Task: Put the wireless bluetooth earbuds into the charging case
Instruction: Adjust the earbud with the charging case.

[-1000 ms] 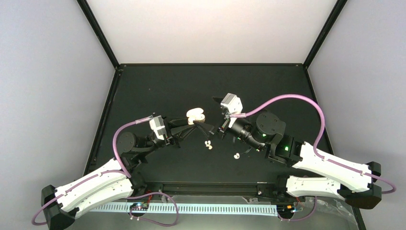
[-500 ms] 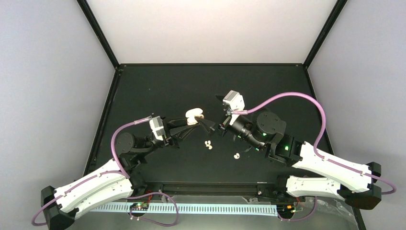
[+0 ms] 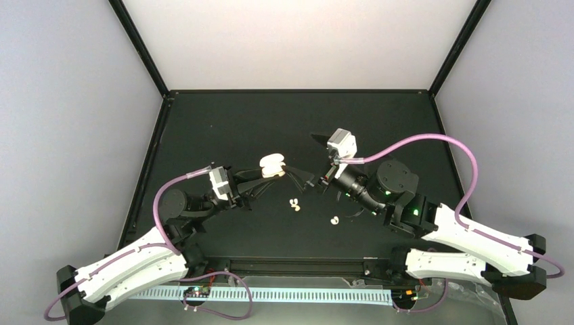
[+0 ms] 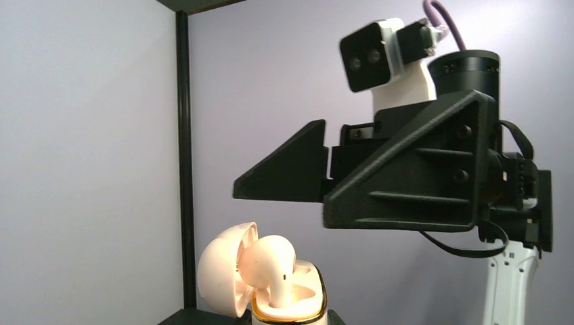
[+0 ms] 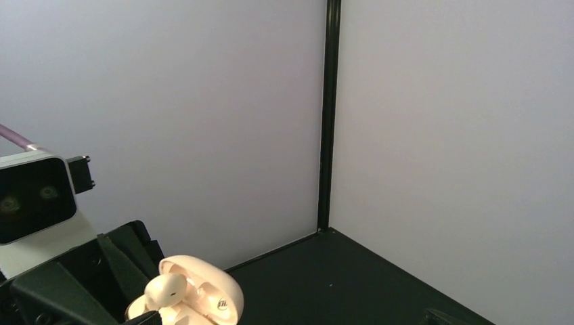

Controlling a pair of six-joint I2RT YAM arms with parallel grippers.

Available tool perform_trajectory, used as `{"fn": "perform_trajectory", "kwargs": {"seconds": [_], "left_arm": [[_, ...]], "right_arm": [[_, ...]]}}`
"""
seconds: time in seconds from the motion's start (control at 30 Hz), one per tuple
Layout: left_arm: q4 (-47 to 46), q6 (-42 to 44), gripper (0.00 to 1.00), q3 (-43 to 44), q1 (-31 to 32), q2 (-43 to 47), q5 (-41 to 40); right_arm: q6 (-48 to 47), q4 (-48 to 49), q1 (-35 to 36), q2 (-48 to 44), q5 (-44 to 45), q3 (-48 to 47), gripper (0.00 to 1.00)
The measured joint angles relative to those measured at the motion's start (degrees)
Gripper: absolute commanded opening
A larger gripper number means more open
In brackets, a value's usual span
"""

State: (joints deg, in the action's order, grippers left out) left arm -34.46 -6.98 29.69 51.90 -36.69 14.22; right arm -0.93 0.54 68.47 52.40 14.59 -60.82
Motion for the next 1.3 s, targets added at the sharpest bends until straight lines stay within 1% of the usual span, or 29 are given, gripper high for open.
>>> {"fn": "perform_trajectory", "kwargs": {"seconds": [0.23,0.43,0.77,1.3], "left_arm": [[0.74,3.91,0.02,-0.04,0.0,1.11,3.3],[2.03,6.29,0.02,-0.04,0.0,1.73,5.73],[2.16,6.8,0.02,-0.04,0.0,1.68,7.06],[2.14,6.8,0.02,-0.04,0.0,1.64,7.15]], "right_arm": [[0.0,-0.87,-0.04,2.6,-1.33,-2.49,1.0],[0.0,-0.96,-0.04,2.73,-3.17,-3.34,1.0],[0.0,-2.91,-0.04,3.89,-5.79,-4.55,1.0],[0.0,-3.91,-0.09,4.72,-6.38,-5.16,1.0]]}}
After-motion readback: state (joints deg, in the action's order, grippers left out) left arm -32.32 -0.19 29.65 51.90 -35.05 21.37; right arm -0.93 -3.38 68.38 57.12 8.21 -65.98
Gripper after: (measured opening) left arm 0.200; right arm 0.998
